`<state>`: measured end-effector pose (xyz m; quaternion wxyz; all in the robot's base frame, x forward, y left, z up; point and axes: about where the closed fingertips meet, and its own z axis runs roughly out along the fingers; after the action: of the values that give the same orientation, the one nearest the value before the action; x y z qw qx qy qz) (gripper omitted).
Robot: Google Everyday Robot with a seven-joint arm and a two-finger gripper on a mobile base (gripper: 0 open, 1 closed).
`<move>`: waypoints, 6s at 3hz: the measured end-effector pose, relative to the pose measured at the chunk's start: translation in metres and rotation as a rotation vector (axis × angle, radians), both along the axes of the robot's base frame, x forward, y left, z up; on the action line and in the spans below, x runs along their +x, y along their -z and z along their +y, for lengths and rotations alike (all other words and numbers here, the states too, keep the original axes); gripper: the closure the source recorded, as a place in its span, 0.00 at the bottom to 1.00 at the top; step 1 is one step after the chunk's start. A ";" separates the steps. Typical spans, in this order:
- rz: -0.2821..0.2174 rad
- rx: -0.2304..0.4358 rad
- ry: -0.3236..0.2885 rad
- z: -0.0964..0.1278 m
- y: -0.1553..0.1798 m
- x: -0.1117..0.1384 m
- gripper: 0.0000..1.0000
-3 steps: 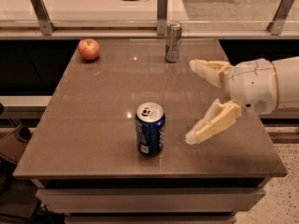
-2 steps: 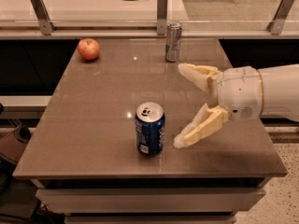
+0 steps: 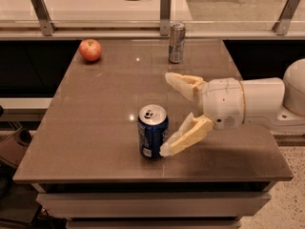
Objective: Move pepsi can near apple
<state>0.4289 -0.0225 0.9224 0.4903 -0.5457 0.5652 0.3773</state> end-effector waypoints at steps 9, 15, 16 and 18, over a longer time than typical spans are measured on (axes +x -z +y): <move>-0.078 0.100 0.071 0.039 -0.061 0.048 1.00; -0.097 0.139 0.356 0.053 -0.100 0.208 1.00; -0.068 0.094 0.405 0.061 -0.096 0.237 1.00; 0.005 0.102 0.482 0.080 -0.068 0.304 1.00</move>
Offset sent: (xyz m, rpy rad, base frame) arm 0.0075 0.0291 -0.0418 0.1269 0.0234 -0.0031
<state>0.7330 0.0579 0.9905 0.5916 -0.3685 0.6606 0.2790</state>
